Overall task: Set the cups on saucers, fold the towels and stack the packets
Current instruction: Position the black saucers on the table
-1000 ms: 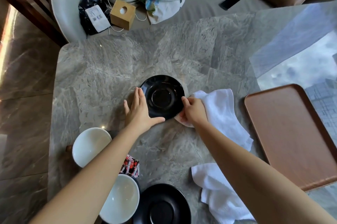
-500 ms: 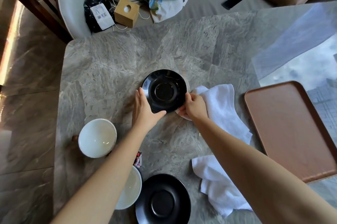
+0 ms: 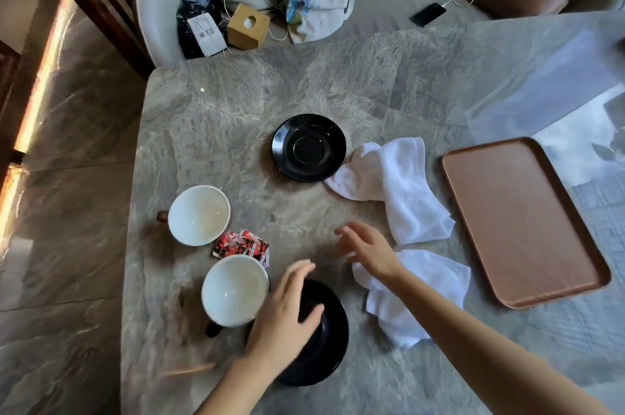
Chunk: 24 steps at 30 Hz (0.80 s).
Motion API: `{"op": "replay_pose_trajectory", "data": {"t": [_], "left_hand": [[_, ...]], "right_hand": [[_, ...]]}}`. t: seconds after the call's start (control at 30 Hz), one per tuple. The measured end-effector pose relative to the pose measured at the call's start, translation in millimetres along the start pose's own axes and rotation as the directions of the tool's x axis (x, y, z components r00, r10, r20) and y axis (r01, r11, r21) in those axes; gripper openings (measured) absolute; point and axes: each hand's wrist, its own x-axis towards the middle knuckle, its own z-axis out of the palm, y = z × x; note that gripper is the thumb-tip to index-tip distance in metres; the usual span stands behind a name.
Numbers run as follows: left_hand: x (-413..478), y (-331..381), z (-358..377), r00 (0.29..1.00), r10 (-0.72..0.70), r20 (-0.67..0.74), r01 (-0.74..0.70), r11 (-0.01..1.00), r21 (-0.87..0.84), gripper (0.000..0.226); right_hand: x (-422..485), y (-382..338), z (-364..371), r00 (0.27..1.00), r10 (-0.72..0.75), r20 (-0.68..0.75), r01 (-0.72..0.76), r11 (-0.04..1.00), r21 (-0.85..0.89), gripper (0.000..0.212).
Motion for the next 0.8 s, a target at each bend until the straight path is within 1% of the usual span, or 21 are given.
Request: {"op": "replay_pose_trajectory", "data": {"t": [0.07, 0.1, 0.17, 0.2, 0.27, 0.37, 0.43, 0.5, 0.57, 0.63, 0.7, 0.8], "left_hand": [[-23, -10, 8, 0.996, 0.029, 0.083, -0.041, 0.988, 0.149, 0.070], [-32, -14, 11, 0.992, 0.016, 0.127, -0.041, 0.979, 0.198, 0.077], [-47, -23, 14, 0.984, -0.027, 0.174, -0.016, 0.970, 0.242, 0.083], [-52, -26, 14, 0.986, -0.041, 0.161, 0.001, 0.969, 0.246, 0.082], [-63, -30, 13, 0.991, -0.073, 0.111, 0.044, 0.969, 0.243, 0.074], [-78, -32, 13, 0.995, -0.092, -0.044, 0.100, 0.963, 0.249, 0.053], [-87, -37, 17, 0.976, -0.157, -0.148, 0.183, 0.967, 0.178, 0.042], [-94, -47, 22, 0.933, -0.273, -0.233, 0.292, 0.955, 0.049, 0.036], [-99, -53, 26, 0.877, -0.404, -0.260, 0.391, 0.915, -0.102, 0.037], [-100, -56, 29, 0.839, -0.492, -0.233, 0.449, 0.867, -0.215, 0.041], [-97, -55, 29, 0.820, -0.542, -0.183, 0.478, 0.825, -0.301, 0.041], [-87, -58, 23, 0.817, -0.575, -0.040, 0.527, 0.774, -0.352, 0.036]], "right_hand": [[-17, 16, 4, 0.995, -0.020, 0.095, 0.038, 0.980, -0.195, 0.018], [-24, 23, 5, 0.991, -0.021, 0.132, 0.057, 0.961, -0.271, 0.016], [-38, 34, 7, 0.985, -0.029, 0.169, 0.094, 0.914, -0.394, 0.013], [-44, 38, 8, 0.984, -0.037, 0.177, 0.114, 0.886, -0.450, 0.012], [-56, 45, 10, 0.981, -0.032, 0.192, 0.131, 0.839, -0.528, 0.011], [-71, 56, 13, 0.983, 0.014, 0.184, 0.104, 0.784, -0.613, 0.012], [-77, 61, 14, 0.989, 0.016, 0.149, 0.085, 0.762, -0.642, 0.013], [-81, 63, 15, 0.994, 0.003, 0.108, 0.068, 0.761, -0.645, 0.011], [-82, 62, 16, 0.996, 0.004, 0.092, 0.057, 0.760, -0.648, 0.011], [-81, 59, 15, 0.994, 0.030, 0.101, 0.043, 0.758, -0.651, 0.009], [-81, 56, 14, 0.992, 0.053, 0.118, 0.038, 0.755, -0.655, 0.007], [-80, 52, 9, 0.990, 0.074, 0.121, 0.026, 0.744, -0.667, 0.008]]}}
